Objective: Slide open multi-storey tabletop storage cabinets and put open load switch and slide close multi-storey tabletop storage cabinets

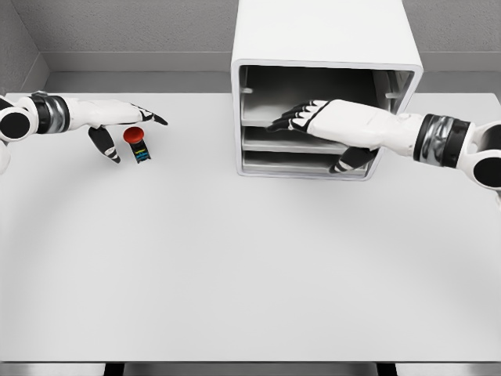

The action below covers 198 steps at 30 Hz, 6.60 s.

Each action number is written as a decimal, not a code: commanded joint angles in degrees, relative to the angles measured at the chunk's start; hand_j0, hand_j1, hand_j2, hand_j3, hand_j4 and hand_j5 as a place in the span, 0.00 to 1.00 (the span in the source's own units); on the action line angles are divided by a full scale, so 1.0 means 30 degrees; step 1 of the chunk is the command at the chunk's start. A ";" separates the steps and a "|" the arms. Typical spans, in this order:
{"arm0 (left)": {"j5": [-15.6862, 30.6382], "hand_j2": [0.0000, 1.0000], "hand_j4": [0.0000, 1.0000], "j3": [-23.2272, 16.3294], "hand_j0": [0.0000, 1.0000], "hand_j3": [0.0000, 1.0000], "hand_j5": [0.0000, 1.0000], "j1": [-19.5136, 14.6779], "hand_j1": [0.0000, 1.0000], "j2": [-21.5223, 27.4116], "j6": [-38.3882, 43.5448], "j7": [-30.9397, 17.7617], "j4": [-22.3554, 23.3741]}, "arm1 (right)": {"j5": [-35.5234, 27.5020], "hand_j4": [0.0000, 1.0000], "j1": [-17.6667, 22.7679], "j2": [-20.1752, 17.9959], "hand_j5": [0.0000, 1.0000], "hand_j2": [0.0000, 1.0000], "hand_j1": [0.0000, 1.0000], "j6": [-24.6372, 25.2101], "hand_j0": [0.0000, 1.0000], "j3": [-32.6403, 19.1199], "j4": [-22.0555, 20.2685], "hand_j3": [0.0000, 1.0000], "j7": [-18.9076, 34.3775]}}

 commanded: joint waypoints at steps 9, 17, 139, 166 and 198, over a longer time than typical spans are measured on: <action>0.0017 0.90 0.90 -0.0104 0.90 0.90 0.90 0.0088 0.90 0.0006 0.0049 0.0008 -0.0014 | -0.0045 1.00 0.0000 -0.0034 1.00 1.00 1.00 -0.0127 1.00 0.0410 0.0342 1.00 0.0647; -0.0774 0.84 0.84 -0.0105 0.84 0.84 0.84 0.0059 0.84 -0.0228 0.0049 0.0008 0.0103 | -0.0016 1.00 0.0059 -0.0122 1.00 1.00 1.00 -0.1649 1.00 0.0352 0.0166 1.00 0.0654; 0.8160 0.45 0.45 0.0100 0.45 0.45 0.45 0.1026 0.45 0.7799 0.0049 0.0008 -1.7270 | -0.2359 1.00 0.4481 -0.3901 1.00 1.00 1.00 -0.6403 1.00 -0.6589 -0.0801 1.00 0.0296; 0.8103 0.39 0.39 -0.0105 0.39 0.39 0.39 -0.1289 0.39 0.1500 0.0049 0.0008 -1.4691 | -0.2653 0.52 1.8926 -0.5717 0.52 0.52 0.52 -0.6403 0.52 -1.7579 -0.0801 0.52 0.0654; 0.7400 0.99 0.99 -0.0485 0.99 0.99 0.99 -0.1670 0.99 -0.1928 0.0049 0.0008 -1.1791 | -0.0983 0.56 1.3418 -0.5219 0.56 0.56 0.56 -0.6403 0.56 -0.8291 -0.0801 0.56 0.0654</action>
